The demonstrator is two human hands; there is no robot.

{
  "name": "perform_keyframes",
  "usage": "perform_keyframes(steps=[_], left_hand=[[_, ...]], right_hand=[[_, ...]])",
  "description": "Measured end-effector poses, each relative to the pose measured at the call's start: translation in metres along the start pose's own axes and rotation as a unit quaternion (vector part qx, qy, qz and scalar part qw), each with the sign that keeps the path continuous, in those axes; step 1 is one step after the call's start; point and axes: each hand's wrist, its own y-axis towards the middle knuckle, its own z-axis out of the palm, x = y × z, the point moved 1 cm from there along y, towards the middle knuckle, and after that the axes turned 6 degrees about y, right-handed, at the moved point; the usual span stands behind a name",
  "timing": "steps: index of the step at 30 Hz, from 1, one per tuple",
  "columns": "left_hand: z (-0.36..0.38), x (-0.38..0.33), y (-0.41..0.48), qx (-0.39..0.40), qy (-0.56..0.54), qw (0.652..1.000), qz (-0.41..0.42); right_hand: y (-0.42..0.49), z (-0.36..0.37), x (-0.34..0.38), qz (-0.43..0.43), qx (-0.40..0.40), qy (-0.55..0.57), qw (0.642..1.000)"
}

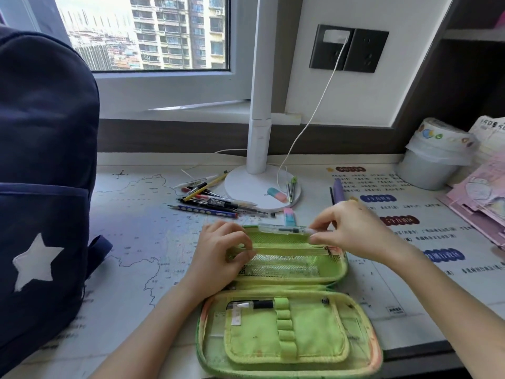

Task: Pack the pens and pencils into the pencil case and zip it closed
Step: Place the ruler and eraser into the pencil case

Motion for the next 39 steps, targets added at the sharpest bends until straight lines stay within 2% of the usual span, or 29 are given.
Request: perform_keyframes(steps=[3, 5, 6, 8, 10, 12, 15, 19, 28, 33, 39], left_hand=[[-0.02, -0.01, 0.003, -0.034, -0.105, 0.992, -0.065], [-0.033, -0.024, 0.001, -0.019, -0.154, 0.985, -0.071], [-0.038, -0.033, 0.0, 0.015, -0.141, 0.989, -0.046], [-0.039, -0.049, -0.005, 0.082, -0.03, 0.995, 0.049], [-0.036, -0.056, -0.013, 0.114, 0.042, 0.986, 0.112], [-0.04, -0.052, -0.027, 0.116, 0.03, 0.987, 0.106], [-0.06, -0.034, -0.058, 0.074, 0.009, 0.995, 0.059], [-0.079, -0.016, -0.082, 0.075, 0.08, 0.992, 0.057], [-0.052, -0.036, -0.075, 0.071, 0.12, 0.987, 0.077], [-0.048, -0.034, -0.082, 0.049, 0.099, 0.993, 0.05], [-0.047, -0.039, -0.081, 0.079, 0.059, 0.993, 0.067]], right_hand=[[-0.028, 0.004, 0.002, 0.003, -0.011, 0.06, 0.998], [-0.042, 0.014, 0.007, -0.017, -0.024, 0.068, 0.997], [-0.047, 0.021, 0.011, -0.033, -0.03, 0.075, 0.996], [-0.055, 0.035, 0.021, -0.063, -0.036, 0.1, 0.992], [-0.062, 0.046, 0.028, -0.076, -0.033, 0.126, 0.988], [-0.069, 0.053, 0.027, -0.074, -0.029, 0.152, 0.985], [-0.084, 0.059, 0.012, -0.045, -0.046, 0.188, 0.98], [-0.094, 0.064, -0.005, -0.011, -0.054, 0.194, 0.98], [-0.094, 0.075, -0.008, -0.046, -0.084, 0.123, 0.988], [-0.095, 0.079, -0.01, -0.055, -0.095, 0.112, 0.988], [-0.094, 0.081, -0.01, -0.063, -0.105, 0.107, 0.987]])
